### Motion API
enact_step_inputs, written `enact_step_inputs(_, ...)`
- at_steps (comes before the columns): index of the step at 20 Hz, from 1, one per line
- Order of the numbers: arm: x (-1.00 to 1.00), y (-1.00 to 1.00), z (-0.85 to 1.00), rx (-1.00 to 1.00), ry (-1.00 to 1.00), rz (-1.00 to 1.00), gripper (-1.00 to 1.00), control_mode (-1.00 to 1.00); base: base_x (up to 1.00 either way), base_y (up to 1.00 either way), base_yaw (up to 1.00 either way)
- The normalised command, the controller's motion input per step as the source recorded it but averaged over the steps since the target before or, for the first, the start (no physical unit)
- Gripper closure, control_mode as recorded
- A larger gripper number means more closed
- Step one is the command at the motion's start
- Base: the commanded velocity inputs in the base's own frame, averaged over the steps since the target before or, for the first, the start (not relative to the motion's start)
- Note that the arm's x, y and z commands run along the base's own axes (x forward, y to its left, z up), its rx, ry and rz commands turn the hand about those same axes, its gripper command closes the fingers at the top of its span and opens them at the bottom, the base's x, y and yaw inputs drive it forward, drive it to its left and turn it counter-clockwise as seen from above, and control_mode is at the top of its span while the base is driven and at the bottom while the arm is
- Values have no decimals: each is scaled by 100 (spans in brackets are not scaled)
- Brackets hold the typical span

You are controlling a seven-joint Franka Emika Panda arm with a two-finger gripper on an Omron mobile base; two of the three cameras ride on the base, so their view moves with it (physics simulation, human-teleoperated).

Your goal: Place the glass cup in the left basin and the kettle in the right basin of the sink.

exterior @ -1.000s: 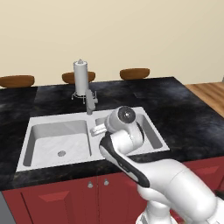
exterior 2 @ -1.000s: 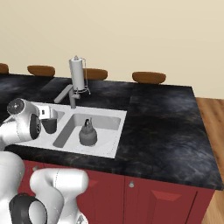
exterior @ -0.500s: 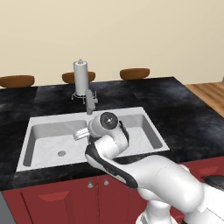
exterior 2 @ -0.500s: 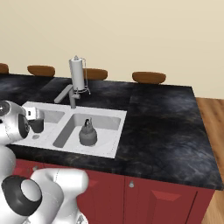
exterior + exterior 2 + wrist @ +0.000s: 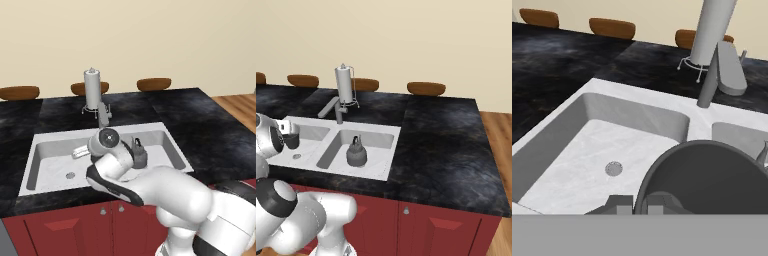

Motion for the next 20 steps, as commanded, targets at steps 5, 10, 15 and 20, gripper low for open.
enact_step_inputs(5, 34, 23, 0, 0, 0, 0, 100, -100, 0, 0, 0)
enact_step_inputs(10, 27, 23, -13, 0, 0, 0, 100, -100, 0, 0, 0)
enact_step_inputs(15, 34, 23, -22, 0, 0, 0, 100, -100, 0, 0, 0)
enact_step_inputs(20, 30, 24, -30, 0, 0, 0, 100, -100, 0, 0, 0)
